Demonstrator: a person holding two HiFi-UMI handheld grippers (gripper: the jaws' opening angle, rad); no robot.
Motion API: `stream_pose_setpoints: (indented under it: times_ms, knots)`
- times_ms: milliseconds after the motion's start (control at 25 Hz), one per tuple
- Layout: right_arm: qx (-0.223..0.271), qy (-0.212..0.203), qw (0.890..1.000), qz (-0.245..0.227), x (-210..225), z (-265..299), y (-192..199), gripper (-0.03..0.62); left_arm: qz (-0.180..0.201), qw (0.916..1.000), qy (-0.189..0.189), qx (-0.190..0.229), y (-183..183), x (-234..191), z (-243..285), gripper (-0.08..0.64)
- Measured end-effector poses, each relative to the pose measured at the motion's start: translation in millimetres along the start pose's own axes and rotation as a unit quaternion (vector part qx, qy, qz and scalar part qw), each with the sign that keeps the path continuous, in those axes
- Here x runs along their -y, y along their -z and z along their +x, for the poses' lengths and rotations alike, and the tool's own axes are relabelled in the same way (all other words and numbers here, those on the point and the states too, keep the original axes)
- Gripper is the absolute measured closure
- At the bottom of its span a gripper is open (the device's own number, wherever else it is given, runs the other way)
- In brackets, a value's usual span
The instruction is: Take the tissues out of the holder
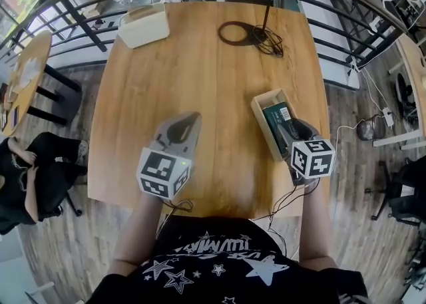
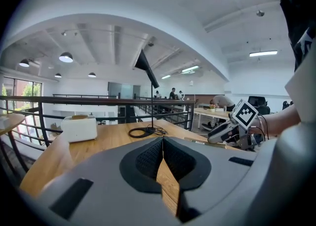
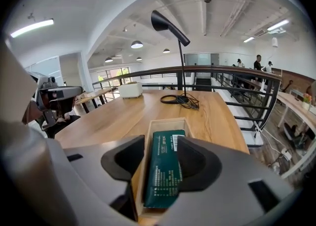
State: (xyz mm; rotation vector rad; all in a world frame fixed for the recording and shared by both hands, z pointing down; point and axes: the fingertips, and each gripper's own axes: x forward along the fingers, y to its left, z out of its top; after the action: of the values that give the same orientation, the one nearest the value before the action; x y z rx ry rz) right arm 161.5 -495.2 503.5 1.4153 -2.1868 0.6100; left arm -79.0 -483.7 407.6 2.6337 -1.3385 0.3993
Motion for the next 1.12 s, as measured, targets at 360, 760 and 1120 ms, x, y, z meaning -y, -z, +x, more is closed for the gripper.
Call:
stream_pose_setpoints:
  times_ms: [360,760,1120]
  knots:
    - [-0.101,0.026,0.994,-0.025,1.3,28.8,21.6,0.323,-0.001,0.9989,0.046,-0.011,6.2,-14.6,5.3,0.546]
    - [-0.164,0.041,0.984,-0.052,9.7,44.9,31.6,0.308,-0.015,0.9968,0.076,-0.021,18.3,-21.2,17.6,0.546]
    - [-0.216,0.011,0.976,-0.034,13.0,53.4,34.2,0.295,-0.032,0.9962,0.076,-0.028,25.4,-38.0,24.3,0.546]
